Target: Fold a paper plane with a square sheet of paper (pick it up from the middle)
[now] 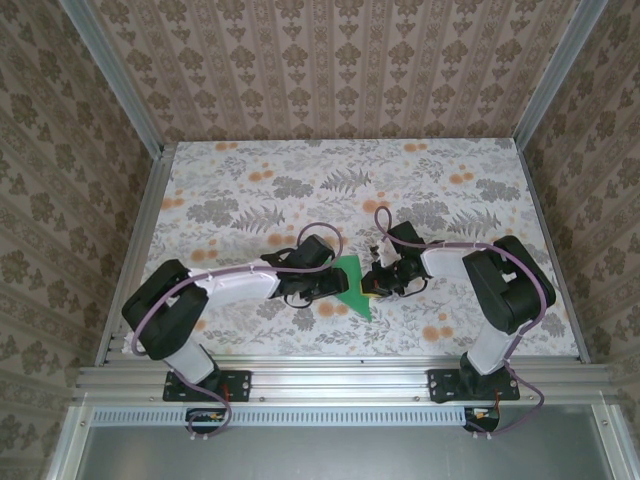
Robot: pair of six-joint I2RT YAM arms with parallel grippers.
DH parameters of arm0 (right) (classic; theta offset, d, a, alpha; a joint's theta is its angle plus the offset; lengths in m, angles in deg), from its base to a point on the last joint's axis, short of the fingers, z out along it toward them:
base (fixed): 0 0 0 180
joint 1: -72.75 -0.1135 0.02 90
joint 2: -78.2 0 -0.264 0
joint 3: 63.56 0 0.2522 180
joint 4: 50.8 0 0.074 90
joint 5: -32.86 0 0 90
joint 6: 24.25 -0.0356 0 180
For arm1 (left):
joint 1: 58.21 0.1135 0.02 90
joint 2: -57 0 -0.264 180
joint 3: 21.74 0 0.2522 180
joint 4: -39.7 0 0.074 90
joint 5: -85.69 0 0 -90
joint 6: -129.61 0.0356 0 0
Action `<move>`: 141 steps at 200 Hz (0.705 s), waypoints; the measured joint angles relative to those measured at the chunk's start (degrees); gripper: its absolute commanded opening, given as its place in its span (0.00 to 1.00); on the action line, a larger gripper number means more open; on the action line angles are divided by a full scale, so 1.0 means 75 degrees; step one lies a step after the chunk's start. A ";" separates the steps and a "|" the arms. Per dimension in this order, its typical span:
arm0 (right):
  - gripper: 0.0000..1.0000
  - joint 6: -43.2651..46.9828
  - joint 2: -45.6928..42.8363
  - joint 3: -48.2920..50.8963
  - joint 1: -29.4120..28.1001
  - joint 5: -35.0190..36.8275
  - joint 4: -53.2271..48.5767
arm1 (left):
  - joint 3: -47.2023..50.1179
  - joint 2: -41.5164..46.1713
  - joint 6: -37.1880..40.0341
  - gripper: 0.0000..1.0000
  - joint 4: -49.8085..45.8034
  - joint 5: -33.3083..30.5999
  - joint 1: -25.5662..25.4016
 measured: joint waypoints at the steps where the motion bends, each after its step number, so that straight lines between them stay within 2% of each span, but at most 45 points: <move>1: 0.08 0.0000 0.0000 0.0000 0.0003 -0.0003 0.0006 | 0.0000 -0.0006 -0.0006 0.59 0.0009 0.0000 0.0000; 74: 0.07 0.0000 0.0006 0.0108 0.0082 -0.0119 0.0189 | 0.0149 -0.0306 -0.0641 0.59 0.0411 -0.0064 0.0000; 141: 0.08 -0.0003 0.0035 0.0187 0.0146 -0.0245 0.0329 | 0.0204 -0.0425 -0.0944 0.47 0.0766 -0.0055 0.0003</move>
